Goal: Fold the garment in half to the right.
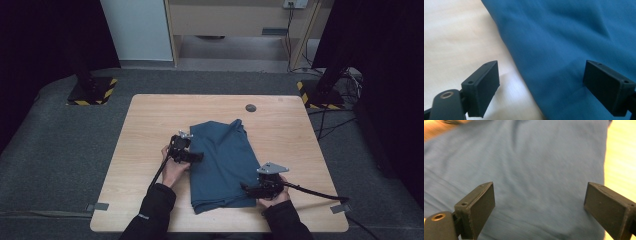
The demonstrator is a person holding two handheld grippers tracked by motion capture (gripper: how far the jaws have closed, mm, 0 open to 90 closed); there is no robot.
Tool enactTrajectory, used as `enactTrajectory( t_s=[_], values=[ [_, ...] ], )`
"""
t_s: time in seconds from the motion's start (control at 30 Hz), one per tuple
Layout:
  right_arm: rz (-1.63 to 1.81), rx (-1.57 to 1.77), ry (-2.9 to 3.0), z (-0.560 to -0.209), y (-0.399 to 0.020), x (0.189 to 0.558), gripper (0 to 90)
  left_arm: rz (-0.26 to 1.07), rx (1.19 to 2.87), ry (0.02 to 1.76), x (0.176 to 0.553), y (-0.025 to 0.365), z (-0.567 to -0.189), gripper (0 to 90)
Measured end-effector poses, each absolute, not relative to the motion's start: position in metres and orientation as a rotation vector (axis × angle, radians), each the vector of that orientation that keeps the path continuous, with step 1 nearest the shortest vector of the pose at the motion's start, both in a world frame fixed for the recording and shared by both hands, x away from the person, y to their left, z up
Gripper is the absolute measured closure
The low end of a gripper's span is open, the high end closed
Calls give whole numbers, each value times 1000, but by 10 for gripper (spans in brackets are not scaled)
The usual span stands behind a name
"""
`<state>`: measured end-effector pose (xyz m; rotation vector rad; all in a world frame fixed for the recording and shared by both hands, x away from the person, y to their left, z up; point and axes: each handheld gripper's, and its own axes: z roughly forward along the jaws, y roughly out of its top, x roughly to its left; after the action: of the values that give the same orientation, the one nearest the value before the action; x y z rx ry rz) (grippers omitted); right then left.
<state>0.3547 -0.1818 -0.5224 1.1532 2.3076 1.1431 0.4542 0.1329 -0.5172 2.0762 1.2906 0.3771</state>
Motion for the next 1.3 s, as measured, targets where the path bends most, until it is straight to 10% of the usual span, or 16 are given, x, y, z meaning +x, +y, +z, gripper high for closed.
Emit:
enactTrajectory(
  t_s=[1.3],
  values=[
    [1119, 1213, 2326, -533, -183, 351, 77, 339, 2150, 1114, 347, 133, -528, 99]
  ],
)
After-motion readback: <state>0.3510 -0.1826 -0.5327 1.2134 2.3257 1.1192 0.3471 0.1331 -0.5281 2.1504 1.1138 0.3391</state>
